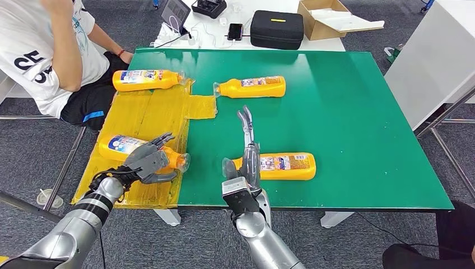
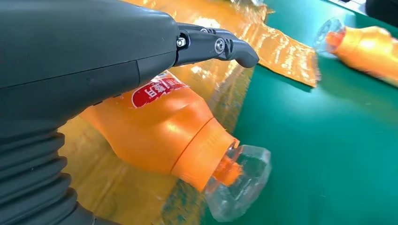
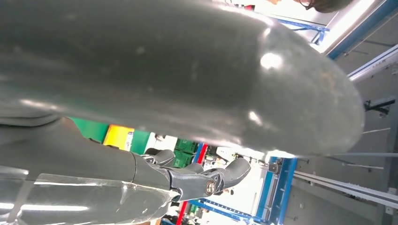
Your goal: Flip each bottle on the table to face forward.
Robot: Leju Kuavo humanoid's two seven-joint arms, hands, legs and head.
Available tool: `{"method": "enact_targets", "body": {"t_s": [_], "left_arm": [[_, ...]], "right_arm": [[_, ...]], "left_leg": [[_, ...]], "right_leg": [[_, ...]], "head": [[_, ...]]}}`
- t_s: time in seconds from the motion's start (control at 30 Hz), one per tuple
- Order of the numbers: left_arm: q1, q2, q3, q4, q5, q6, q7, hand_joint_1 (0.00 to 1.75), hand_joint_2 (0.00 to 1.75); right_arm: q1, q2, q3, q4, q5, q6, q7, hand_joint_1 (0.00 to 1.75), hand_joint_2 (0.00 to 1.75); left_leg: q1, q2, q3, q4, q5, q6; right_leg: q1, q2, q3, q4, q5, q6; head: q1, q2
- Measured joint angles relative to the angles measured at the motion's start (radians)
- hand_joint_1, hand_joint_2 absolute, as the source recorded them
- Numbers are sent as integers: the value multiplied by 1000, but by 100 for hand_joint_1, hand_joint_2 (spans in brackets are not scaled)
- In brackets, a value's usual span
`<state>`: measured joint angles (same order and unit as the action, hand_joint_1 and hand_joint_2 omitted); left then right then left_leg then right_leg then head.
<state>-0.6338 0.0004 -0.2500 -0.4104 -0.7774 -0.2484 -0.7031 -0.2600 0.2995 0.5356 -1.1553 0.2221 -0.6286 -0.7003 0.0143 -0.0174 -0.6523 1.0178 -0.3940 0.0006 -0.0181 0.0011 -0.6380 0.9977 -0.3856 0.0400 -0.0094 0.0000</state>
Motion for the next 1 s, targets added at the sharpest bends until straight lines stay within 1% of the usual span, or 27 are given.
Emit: {"method": "enact_targets", "body": {"t_s": [0.17,0.23,0.33,0.4,0.47,0.5,0.53,0.57,0.63,0.7,0.83,0.93,1.0], "left_arm": [[27,3,-18,-40,131,-62,0,0,0],[41,5,-26,-63,223,-80,0,0,0],[67,4,-37,-105,423,-54,0,0,0],[77,-3,-37,-126,494,-23,0,0,0],[86,-9,-34,-145,527,9,0,0,87],[93,-14,-25,-163,553,48,0,0,131],[103,-23,-9,-187,585,107,0,0,175],[113,-34,15,-218,616,183,0,0,175],[135,-58,71,-295,652,334,0,0,175],[158,-77,128,-385,665,435,0,0,175],[207,-93,208,-529,664,515,0,0,175],[253,-96,228,-622,647,564,0,0,175],[283,-96,233,-664,640,573,0,0,175]], "right_arm": [[-2,0,0,4,-3,-2,0,0,0],[-2,0,0,6,-3,-5,0,0,0],[-2,0,0,9,1,-15,0,0,0],[-2,0,0,11,5,-19,0,0,0],[-2,0,-1,15,15,-20,0,0,87],[-3,0,-1,18,31,-18,6,0,131],[-4,0,-2,22,57,-12,22,0,175],[-7,-2,-2,29,95,0,54,0,175],[-20,-11,-5,48,194,38,158,0,175],[-38,-30,-9,71,285,81,262,0,175],[-70,-80,-26,103,365,155,372,0,175],[-94,-140,-35,114,419,289,489,0,175],[-108,-188,-40,119,433,374,539,0,175]], "left_leg": [[0,0,0,0,0,0],[0,1,0,0,0,0],[0,2,-1,0,0,0],[0,2,-2,0,0,0],[0,2,-3,0,0,0],[0,2,-3,0,0,0],[0,2,-4,0,0,0],[0,2,-4,0,0,0],[0,2,-4,0,0,0],[0,2,-4,0,0,0],[0,2,-5,0,0,0],[0,0,-5,0,0,0],[0,-1,-6,0,0,0]], "right_leg": [[0,0,0,0,0,0],[0,0,0,0,0,0],[0,0,-2,0,0,0],[0,0,-4,0,0,0],[0,0,-4,0,0,0],[0,0,-5,0,0,0],[0,1,-5,0,1,0],[0,1,-6,0,1,0],[0,1,-6,0,1,0],[0,1,-6,0,1,0],[0,0,-6,0,1,0],[0,0,-6,0,1,0],[0,-1,-6,0,1,0]], "head": [[0,0],[0,0],[0,0],[0,0],[0,0],[0,0],[0,0],[0,0],[0,0],[0,0],[0,0],[0,0],[0,0]]}}
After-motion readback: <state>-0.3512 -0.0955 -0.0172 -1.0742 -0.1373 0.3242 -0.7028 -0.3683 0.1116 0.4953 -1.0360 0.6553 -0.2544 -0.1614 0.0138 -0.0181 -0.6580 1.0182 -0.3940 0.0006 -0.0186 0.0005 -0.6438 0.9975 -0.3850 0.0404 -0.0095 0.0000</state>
